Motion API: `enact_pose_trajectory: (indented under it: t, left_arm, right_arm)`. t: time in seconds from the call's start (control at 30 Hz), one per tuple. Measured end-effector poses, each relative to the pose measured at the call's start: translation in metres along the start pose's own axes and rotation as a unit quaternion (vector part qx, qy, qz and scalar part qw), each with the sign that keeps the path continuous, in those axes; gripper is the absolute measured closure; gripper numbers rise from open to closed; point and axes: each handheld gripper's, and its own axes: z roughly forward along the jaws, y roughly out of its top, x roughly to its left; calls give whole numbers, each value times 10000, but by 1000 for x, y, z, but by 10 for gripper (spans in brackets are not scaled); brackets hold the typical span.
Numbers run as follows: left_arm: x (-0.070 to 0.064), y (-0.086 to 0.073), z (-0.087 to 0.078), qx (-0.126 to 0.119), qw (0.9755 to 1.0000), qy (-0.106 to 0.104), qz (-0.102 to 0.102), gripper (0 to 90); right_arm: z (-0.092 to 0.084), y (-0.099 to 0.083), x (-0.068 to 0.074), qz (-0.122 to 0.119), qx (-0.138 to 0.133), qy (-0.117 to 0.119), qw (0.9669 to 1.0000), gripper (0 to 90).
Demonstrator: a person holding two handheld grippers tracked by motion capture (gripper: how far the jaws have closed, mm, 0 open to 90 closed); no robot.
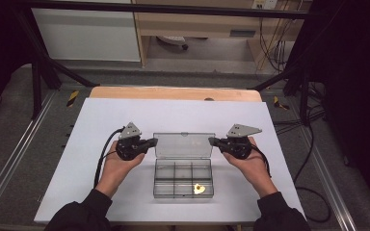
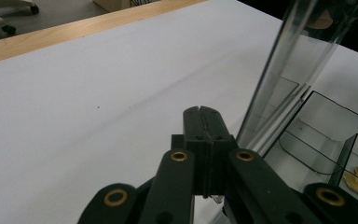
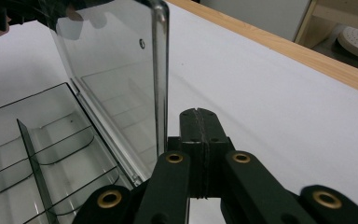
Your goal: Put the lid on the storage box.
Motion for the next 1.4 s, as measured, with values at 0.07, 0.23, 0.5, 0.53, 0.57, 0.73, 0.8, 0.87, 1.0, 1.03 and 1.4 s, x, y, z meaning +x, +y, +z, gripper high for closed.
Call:
enact_pose_trajectory:
  t: [0.07,0.23,0.5,0.53,0.57,0.73,0.8,0.87,1.0,1.03,1.4]
  left_arm:
    - [0,-1,0,1,10000,-8,-11,900]
    - [-3,-4,-3,-22,10000,-51,-39,900]
    - [-15,-15,-11,-32,9998,-179,-48,900]
    - [-17,-16,-13,-28,9998,-184,-41,900]
    - [-18,-16,-14,-37,9998,-194,-42,900]
    - [-25,-17,-18,-78,9997,-228,0,900]
    - [-27,-17,-20,-97,9997,-239,3,900]
    - [-29,-17,-21,-156,9996,-237,2,900]
    - [-32,-16,-23,-204,9994,-277,16,900]
    - [-32,-15,-23,-223,9994,-276,7,900]
    - [-40,-13,-27,-368,9989,288,15,296]
  right_arm:
    - [-1,0,1,-7,-2,10,10000,900]
    - [-4,-2,8,-10,17,55,10000,900]
    - [-10,-8,26,-127,131,184,9997,900]
    - [-10,-8,28,-133,142,189,9996,900]
    - [-11,-9,30,-137,143,193,9996,900]
    - [-12,-7,35,-119,99,196,9997,900]
    - [-12,-7,36,-110,80,198,9997,900]
    - [-12,-6,37,-96,69,201,9997,900]
    - [-12,-5,38,-78,15,197,9998,870]
    - [-12,-4,38,-50,4,192,9998,853]
    - [-9,3,37,277,-176,-336,9989,223]
